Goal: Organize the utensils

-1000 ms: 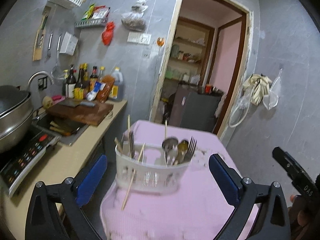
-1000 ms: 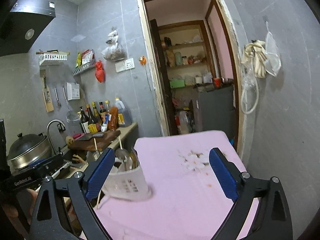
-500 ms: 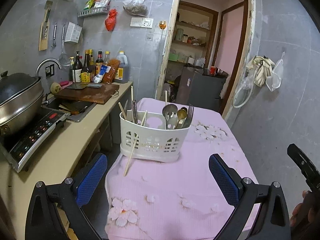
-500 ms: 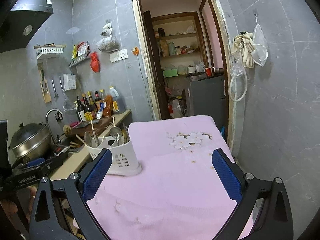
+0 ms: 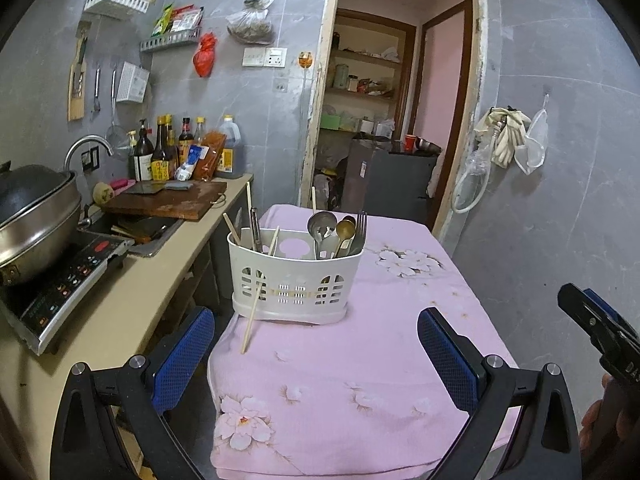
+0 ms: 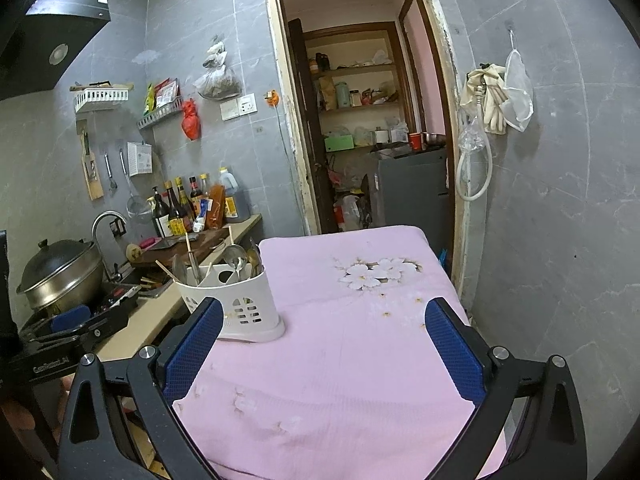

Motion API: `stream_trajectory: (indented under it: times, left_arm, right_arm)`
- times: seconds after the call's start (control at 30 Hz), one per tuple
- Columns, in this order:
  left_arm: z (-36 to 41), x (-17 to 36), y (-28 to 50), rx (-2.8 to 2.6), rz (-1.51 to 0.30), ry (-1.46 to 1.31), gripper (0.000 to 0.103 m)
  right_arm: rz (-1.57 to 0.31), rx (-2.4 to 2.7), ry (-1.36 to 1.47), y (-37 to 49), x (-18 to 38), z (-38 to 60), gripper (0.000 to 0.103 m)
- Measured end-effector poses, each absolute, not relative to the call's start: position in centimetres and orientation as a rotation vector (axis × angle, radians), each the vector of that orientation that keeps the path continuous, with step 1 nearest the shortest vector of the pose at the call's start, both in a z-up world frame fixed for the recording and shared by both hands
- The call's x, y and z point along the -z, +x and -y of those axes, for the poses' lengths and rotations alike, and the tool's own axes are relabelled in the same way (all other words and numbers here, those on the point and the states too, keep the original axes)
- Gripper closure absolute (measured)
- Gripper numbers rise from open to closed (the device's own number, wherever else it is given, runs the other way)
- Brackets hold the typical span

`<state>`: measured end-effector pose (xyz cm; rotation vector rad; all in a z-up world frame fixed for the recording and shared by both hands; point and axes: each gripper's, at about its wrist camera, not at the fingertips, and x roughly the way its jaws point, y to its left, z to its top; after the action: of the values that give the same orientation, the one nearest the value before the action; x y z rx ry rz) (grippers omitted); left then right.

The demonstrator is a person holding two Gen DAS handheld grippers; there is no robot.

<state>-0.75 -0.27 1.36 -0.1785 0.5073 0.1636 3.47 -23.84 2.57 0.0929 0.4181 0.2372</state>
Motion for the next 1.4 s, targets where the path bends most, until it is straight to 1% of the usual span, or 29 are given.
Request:
stream_trajectory:
  times: [0.5,1.4]
  left_arm:
    - [0.6,-2.0,-1.2,-0.166,-0.467,-0.16,0.001]
    - [0.2,-2.0,-1.3,-0.171,-0.466,-0.168,0.001]
  right_arm:
    - [-0.423,-0.247,0.09,3.7,-2.5,23.2,0.003]
    - [-0.429,-0.255,0.087,3.8,-2.0,22.6,0.003]
